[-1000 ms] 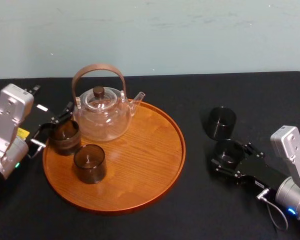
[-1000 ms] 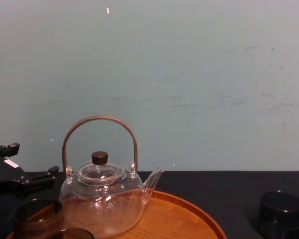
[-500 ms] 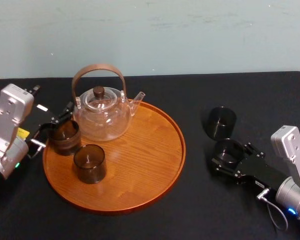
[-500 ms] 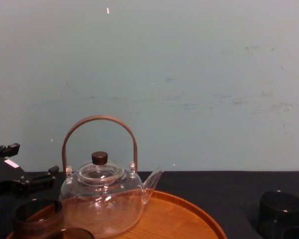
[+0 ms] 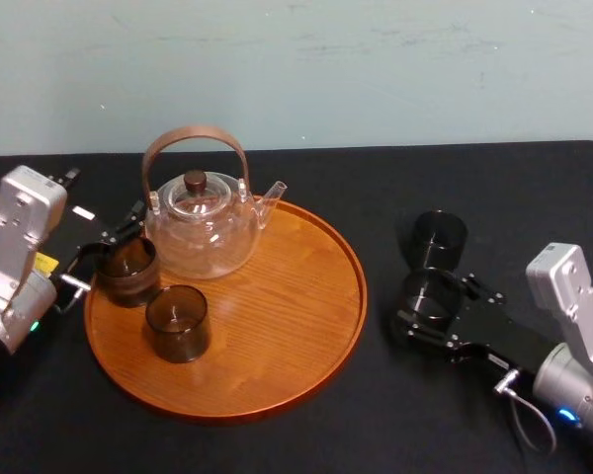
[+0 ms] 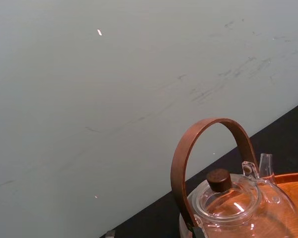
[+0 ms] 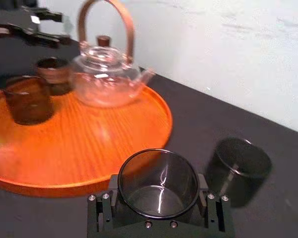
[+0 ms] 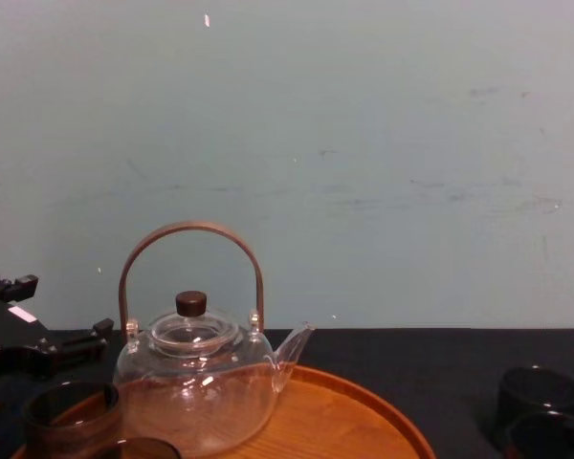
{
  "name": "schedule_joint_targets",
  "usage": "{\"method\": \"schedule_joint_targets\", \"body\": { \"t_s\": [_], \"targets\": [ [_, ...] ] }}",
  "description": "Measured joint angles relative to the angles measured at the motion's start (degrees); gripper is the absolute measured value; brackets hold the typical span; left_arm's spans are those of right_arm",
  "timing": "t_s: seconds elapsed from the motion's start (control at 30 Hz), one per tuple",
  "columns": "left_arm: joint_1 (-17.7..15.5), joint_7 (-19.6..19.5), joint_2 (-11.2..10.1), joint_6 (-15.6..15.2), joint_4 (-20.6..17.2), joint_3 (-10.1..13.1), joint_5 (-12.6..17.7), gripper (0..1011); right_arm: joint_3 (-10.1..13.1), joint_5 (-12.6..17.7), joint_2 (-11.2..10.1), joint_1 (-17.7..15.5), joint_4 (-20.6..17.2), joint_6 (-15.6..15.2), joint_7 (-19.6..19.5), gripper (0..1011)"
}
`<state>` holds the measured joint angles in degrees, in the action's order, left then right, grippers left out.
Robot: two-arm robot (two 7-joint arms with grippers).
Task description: Pick up the glass from the table and place it on the tray.
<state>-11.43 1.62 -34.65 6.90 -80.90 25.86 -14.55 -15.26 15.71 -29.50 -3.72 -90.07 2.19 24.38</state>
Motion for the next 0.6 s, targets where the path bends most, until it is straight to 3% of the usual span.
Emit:
{"method": "schedule_joint_targets", "body": {
  "t_s": [0.3, 0.6],
  "targets": [
    [0.00, 0.00, 0.00, 0.00, 0.00, 0.00, 0.00, 1001, -3.50, -2.13, 0.80, 1.03, -2.78, 0.17, 1.35, 911],
    [0.00, 0.00, 0.00, 0.00, 0.00, 0.00, 0.00, 1001, -6.45, -4.20, 2.11, 2.59, -3.24, -0.02, 1.50, 911]
  ]
}}
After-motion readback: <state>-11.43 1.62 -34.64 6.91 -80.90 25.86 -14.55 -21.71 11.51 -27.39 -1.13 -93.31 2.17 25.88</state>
